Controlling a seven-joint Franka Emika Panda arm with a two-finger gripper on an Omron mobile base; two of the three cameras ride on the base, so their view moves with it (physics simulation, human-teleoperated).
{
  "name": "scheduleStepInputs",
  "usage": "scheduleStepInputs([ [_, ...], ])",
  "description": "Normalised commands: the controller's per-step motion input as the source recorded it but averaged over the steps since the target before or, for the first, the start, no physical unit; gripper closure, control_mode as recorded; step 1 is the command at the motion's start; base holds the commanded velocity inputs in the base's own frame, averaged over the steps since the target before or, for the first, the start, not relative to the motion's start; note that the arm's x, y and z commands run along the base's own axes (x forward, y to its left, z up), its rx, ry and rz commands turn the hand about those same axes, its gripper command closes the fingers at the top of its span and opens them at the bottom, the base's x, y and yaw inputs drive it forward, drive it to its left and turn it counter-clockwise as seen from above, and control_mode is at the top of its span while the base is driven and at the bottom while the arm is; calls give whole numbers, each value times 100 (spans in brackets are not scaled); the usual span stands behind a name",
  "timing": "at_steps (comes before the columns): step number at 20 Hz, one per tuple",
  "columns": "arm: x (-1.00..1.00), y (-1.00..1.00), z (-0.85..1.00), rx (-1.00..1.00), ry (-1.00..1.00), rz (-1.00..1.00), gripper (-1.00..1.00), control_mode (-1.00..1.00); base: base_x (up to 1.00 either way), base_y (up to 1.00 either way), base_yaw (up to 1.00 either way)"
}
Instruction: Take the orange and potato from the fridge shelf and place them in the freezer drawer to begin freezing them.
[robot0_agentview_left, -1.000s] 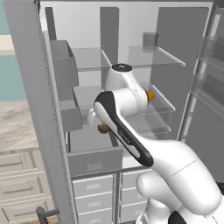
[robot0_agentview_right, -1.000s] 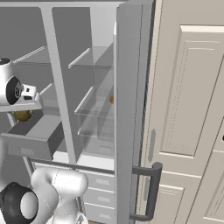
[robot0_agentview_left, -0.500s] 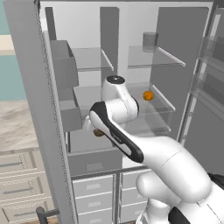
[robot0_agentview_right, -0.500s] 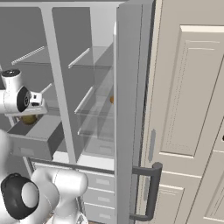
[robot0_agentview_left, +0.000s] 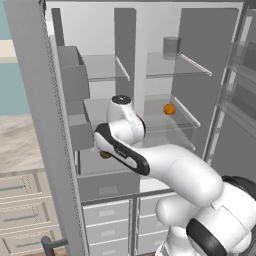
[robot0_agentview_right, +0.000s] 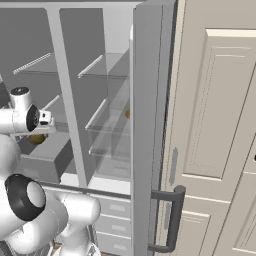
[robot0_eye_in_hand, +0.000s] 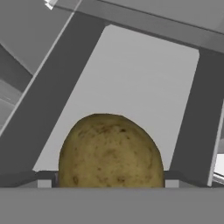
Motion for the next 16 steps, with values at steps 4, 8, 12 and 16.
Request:
scheduleStepInputs([
  [4, 42, 13, -38, 0, 0, 0, 100, -100, 0, 0, 0],
  [8, 36, 16, -43, 0, 4, 0, 100, -100, 0, 0, 0],
  [12, 23, 18, -50, 0, 2, 0, 100, -100, 0, 0, 0],
  [16, 33, 15, -29, 0, 0, 0, 100, -100, 0, 0, 0],
])
